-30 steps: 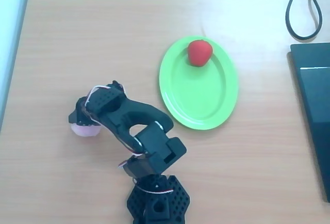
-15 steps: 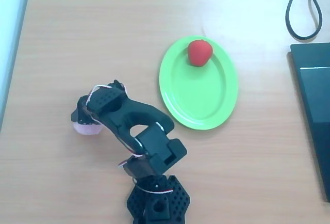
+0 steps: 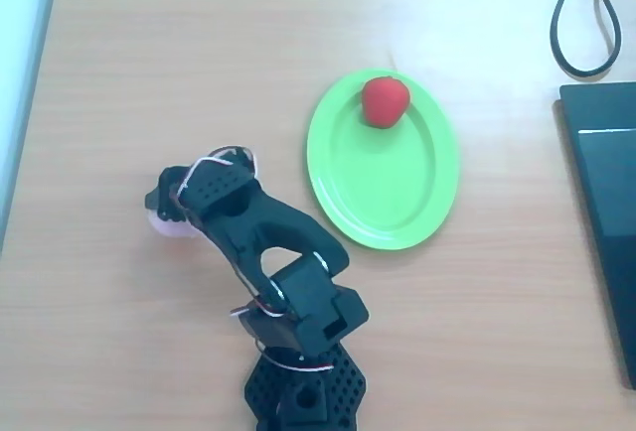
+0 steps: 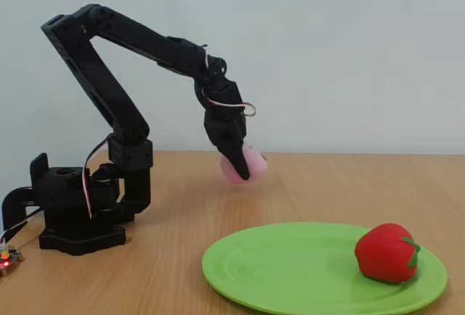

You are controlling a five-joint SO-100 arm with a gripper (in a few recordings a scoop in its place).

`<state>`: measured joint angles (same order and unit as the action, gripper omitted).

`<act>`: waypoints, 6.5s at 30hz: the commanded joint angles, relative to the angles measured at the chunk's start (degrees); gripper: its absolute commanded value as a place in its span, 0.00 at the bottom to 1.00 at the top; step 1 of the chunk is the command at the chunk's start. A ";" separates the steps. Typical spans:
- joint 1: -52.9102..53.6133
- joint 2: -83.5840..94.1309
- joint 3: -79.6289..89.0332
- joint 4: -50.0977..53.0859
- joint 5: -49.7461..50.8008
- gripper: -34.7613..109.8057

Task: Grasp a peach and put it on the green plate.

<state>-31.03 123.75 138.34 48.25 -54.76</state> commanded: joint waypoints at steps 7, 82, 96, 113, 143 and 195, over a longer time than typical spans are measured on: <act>7.38 7.65 -0.44 0.18 3.16 0.40; 55.37 -16.70 -15.38 4.83 45.26 0.47; 55.81 -20.30 -16.87 4.39 45.09 0.48; 53.35 -14.33 -14.06 5.19 45.62 0.57; 45.26 25.75 -2.20 18.02 48.25 0.28; 38.58 65.21 38.58 17.05 49.83 0.18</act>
<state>7.38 188.00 175.69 65.48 -3.60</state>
